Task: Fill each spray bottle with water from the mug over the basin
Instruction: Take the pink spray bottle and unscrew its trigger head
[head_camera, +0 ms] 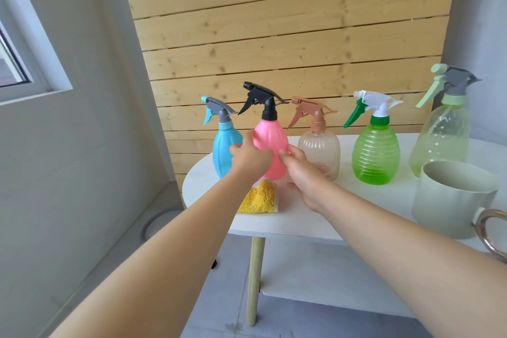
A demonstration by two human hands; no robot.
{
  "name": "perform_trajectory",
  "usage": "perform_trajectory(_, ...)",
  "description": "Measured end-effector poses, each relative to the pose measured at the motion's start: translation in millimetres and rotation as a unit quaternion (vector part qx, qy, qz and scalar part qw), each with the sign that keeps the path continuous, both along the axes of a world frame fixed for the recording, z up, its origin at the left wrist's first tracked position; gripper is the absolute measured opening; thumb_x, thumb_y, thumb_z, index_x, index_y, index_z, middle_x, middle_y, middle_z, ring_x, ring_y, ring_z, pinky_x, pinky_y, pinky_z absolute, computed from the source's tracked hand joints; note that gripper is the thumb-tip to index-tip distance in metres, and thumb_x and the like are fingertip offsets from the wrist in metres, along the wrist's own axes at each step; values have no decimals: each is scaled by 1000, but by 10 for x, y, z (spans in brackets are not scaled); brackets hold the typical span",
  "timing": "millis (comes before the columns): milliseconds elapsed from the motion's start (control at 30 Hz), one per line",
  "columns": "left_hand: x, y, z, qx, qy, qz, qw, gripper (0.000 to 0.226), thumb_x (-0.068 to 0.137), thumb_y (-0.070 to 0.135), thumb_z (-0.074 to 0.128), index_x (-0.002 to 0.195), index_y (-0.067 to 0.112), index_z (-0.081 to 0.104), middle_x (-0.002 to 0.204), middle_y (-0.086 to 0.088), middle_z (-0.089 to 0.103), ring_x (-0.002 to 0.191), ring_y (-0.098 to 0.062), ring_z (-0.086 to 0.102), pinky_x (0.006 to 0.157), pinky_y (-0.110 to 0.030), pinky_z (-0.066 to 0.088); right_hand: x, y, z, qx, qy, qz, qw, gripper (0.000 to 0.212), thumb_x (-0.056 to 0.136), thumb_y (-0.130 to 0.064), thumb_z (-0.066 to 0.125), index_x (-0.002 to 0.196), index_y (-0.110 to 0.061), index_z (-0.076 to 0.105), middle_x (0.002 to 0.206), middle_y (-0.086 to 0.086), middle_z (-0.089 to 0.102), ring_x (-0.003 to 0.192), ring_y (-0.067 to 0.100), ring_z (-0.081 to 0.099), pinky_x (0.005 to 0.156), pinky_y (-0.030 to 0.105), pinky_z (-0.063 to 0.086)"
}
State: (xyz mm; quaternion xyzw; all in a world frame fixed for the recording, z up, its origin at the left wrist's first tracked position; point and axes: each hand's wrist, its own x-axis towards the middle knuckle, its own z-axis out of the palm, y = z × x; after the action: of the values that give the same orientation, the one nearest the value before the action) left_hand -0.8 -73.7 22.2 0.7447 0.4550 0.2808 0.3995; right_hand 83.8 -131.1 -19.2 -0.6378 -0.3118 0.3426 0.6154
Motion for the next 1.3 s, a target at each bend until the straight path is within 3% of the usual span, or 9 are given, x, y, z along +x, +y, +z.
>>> perform_trajectory(100,-34,-107,123,13,-28,-24,999,64,88,12,46,146,31,26,135,-10,39,113,-30,47,80,-33,42,-56,-173,94,46,-9,-25,999,43,99,-35,44,140,-31,32,124,-7,45,106,11,40,85,26,29)
perform_trajectory(267,-194,-462,294,43,-79,-45,995,54,89,19,49,138,36,36,126,-8,48,110,-29,51,84,-39,50,-202,-667,292,103,-66,-92,988,34,91,-33,59,119,-28,42,125,0,47,111,14,52,95,31,46)
perform_trajectory(333,-302,-698,292,42,-84,-56,994,50,89,24,52,136,37,38,126,-7,48,112,-29,52,89,-45,51,-270,-945,304,107,-94,-100,985,33,90,-30,62,115,-25,41,118,1,48,100,9,55,82,13,47)
perform_trajectory(400,-413,-958,256,38,-82,-70,993,49,91,26,52,136,37,38,124,-6,48,112,-28,52,85,-43,52,-331,-1241,273,102,-128,-111,980,32,90,-26,61,115,-23,41,115,1,48,92,4,53,67,2,41)
perform_trajectory(600,-732,-1728,-133,-21,-87,-115,989,41,85,39,59,123,45,44,121,-5,52,104,-21,58,88,-43,52,-445,-2071,-101,56,-199,-107,973,47,90,-25,61,133,-25,44,109,-3,42,89,-2,52,71,1,41)
perform_trajectory(833,-984,-2322,-967,-154,-70,-143,975,37,93,22,57,127,32,46,101,2,59,82,-9,64,74,-26,57,-580,-2790,-880,12,-96,-35,995,42,78,-35,66,115,-41,46,121,-12,44,103,-11,50,76,6,45)
perform_trajectory(1000,-1063,-2468,-1538,-191,-33,-144,970,37,92,24,60,126,31,49,101,2,61,80,-7,63,75,-25,57,-573,-2986,-1440,-53,11,37,998,52,67,-51,71,108,-50,39,120,-3,59,104,10,61,82,27,49)
perform_trajectory(1167,-1171,-2488,-1975,-237,35,-178,954,28,92,32,58,120,35,55,96,2,67,89,-15,67,89,-37,53,-510,-3107,-1823,-150,30,54,987,77,55,-54,79,113,-45,31,115,-2,57,99,13,61,82,29,50)
perform_trajectory(1300,-1251,-2447,-2201,-69,63,-96,991,27,92,34,56,117,27,51,112,3,52,100,-11,57,82,-20,47,-443,-3235,-2030,-212,10,110,971,100,47,-50,88,127,-49,28,118,-12,52,103,7,58,77,25,51)
